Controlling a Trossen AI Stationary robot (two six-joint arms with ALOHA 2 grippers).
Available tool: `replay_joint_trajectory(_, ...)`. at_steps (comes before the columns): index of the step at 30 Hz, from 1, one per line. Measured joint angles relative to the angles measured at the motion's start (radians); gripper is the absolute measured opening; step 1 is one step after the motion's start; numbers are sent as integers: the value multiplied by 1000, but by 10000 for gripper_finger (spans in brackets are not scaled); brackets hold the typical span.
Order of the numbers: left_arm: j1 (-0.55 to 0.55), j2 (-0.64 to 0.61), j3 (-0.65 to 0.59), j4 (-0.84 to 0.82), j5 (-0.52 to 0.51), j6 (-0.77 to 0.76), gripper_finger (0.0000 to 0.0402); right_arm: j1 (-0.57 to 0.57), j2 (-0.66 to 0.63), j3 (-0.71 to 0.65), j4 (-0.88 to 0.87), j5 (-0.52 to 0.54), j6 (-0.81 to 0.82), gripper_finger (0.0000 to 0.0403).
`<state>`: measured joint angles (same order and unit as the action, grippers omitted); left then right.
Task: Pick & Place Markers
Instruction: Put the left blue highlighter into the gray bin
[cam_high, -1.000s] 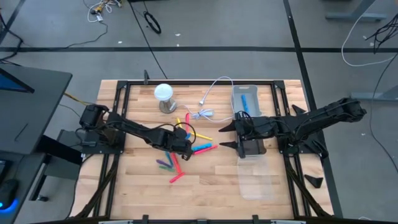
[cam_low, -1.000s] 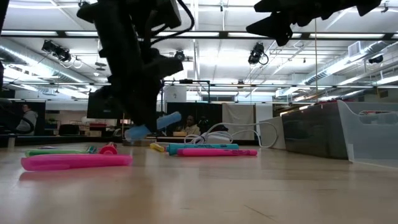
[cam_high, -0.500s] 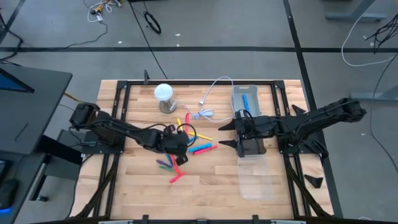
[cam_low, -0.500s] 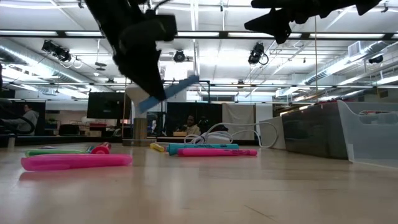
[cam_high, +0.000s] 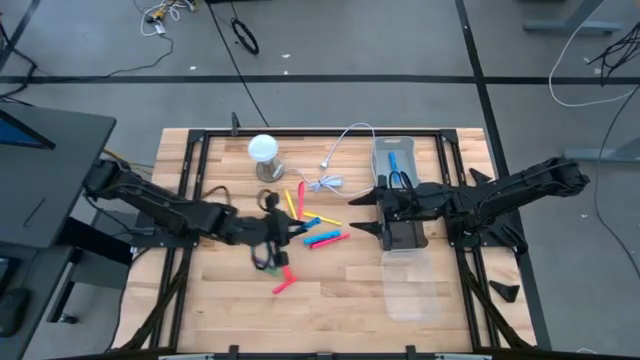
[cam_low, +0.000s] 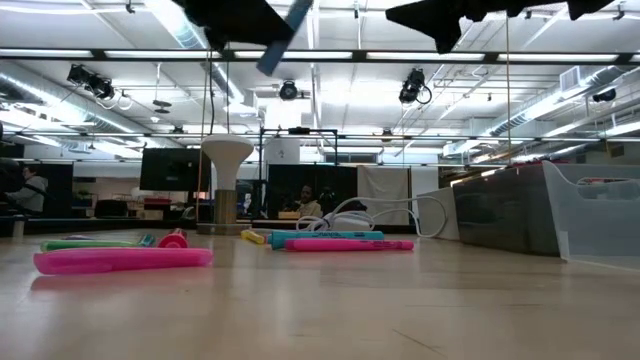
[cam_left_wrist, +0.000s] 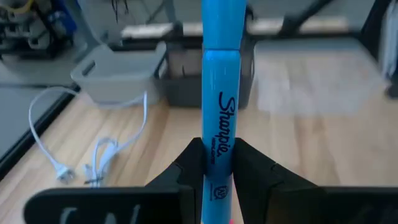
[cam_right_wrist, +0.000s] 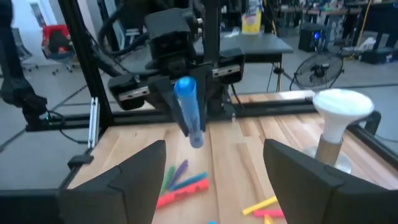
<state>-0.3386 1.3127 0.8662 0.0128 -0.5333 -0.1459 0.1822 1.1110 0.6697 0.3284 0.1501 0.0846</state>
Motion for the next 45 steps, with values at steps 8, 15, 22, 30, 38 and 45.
replay_joint_trajectory(8,5,-97,-214,410,39,35,66,0,0,0,68,0,10,272)
replay_joint_trajectory(15,46,-98,-253,582,128,57,66,1,0,0,111,0,13,272)
replay_joint_trajectory(22,99,-94,-217,600,191,74,66,-13,59,22,165,26,37,272)
replay_joint_trajectory(30,142,-89,-172,563,225,91,66,-39,198,179,146,6,-16,272)
replay_joint_trajectory(38,156,-88,-171,585,224,104,66,-71,284,284,144,-84,-22,272)
replay_joint_trajectory(45,156,-88,-171,581,225,106,66,-81,336,313,161,-91,-22,272)
